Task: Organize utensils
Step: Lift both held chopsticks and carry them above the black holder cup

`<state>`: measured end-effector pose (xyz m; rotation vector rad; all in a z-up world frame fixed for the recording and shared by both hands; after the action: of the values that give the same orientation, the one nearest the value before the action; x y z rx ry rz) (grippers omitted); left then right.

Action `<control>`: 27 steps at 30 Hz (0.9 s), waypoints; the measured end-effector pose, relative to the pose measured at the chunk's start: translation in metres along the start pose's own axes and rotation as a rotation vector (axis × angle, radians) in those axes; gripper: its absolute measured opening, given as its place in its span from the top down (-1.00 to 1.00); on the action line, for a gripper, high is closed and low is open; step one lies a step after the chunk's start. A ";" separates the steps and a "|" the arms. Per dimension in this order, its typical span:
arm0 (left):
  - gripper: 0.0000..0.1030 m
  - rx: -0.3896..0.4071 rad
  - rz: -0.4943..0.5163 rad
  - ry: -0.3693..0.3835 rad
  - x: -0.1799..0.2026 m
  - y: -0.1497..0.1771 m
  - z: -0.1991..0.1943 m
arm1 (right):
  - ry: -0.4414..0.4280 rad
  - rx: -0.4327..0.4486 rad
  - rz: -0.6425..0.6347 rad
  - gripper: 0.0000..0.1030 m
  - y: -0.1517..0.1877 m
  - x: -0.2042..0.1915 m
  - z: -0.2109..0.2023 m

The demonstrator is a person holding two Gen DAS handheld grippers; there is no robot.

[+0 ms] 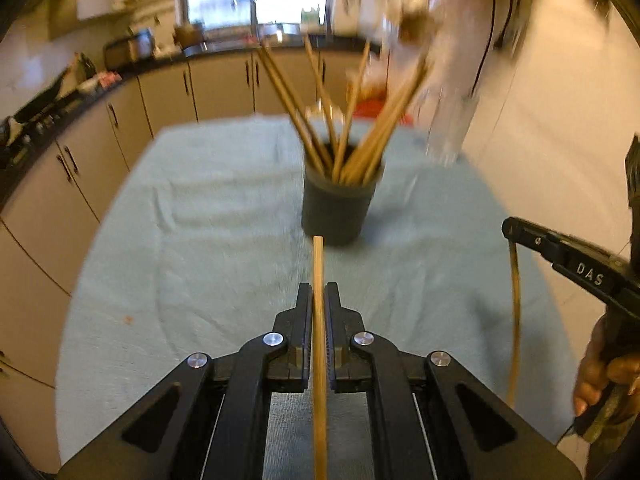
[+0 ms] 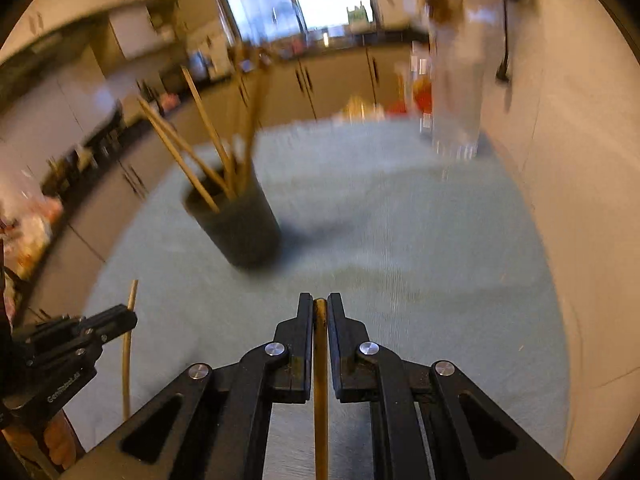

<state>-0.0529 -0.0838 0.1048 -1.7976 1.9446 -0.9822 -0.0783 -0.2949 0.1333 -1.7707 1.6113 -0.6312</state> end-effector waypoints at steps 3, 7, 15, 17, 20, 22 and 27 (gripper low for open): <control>0.90 0.100 -0.016 0.020 0.000 -0.007 -0.038 | 0.020 0.114 -0.013 0.85 -0.010 -0.012 -0.038; 0.89 0.197 -0.011 -0.008 0.003 0.005 -0.069 | 0.047 0.206 -0.027 0.85 -0.004 -0.024 -0.077; 0.89 0.252 -0.018 0.000 0.011 0.023 -0.096 | 0.104 0.309 -0.058 0.85 0.020 -0.045 -0.135; 0.89 0.257 -0.021 0.003 0.011 0.025 -0.102 | 0.109 0.319 -0.070 0.85 0.023 -0.047 -0.141; 0.89 0.262 -0.029 0.008 0.010 0.029 -0.108 | 0.124 0.335 -0.089 0.85 0.027 -0.055 -0.151; 0.89 0.265 -0.037 0.015 0.006 0.032 -0.114 | 0.122 0.340 -0.092 0.85 0.027 -0.056 -0.155; 0.89 0.296 -0.049 0.026 0.002 0.035 -0.132 | 0.116 0.348 -0.093 0.85 0.027 -0.058 -0.162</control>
<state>-0.1645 -0.0512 0.1763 -1.6774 1.6712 -1.2417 -0.2224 -0.2617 0.2264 -1.5802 1.3971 -1.0090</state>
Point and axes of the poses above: each gripper's, at about its wrist camera, not at the fingertips, and z roughly the way its jaws point, x to its right, y to its underside, the point moved 6 cm from there along z, roughly the way its jaws point, and after that the axes turned 12 degrees about -z, right-handed, at the moved point
